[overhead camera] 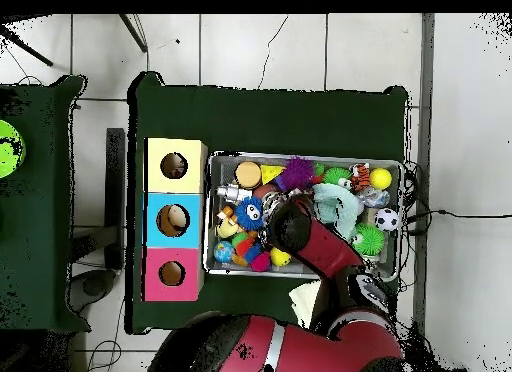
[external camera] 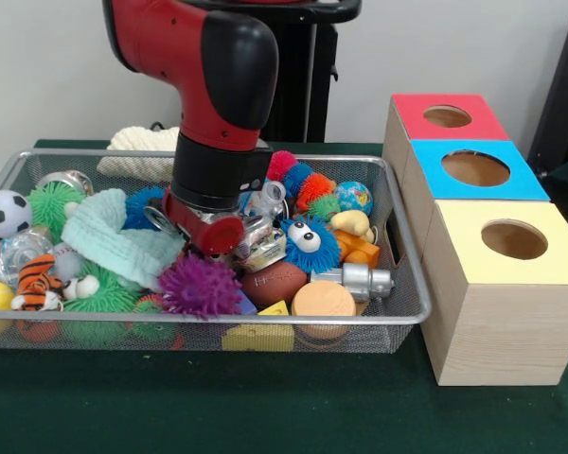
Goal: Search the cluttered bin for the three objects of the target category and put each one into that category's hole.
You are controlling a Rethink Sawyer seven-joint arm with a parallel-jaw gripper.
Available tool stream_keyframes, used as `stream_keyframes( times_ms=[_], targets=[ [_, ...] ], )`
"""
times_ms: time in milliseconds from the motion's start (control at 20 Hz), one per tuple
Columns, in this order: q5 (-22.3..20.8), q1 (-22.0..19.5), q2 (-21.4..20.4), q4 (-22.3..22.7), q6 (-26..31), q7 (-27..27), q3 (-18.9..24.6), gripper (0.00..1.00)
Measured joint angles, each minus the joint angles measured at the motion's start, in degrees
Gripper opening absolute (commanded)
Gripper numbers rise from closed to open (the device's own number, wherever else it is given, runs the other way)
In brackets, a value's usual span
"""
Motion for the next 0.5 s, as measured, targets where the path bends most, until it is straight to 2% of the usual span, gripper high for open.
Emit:
stream_keyframes(
  times_ms=[500],
  targets=[
    [2.6, 0.6, -0.2, 1.5, -2.0, 0.0, 0.0, 0.0]
  ],
)
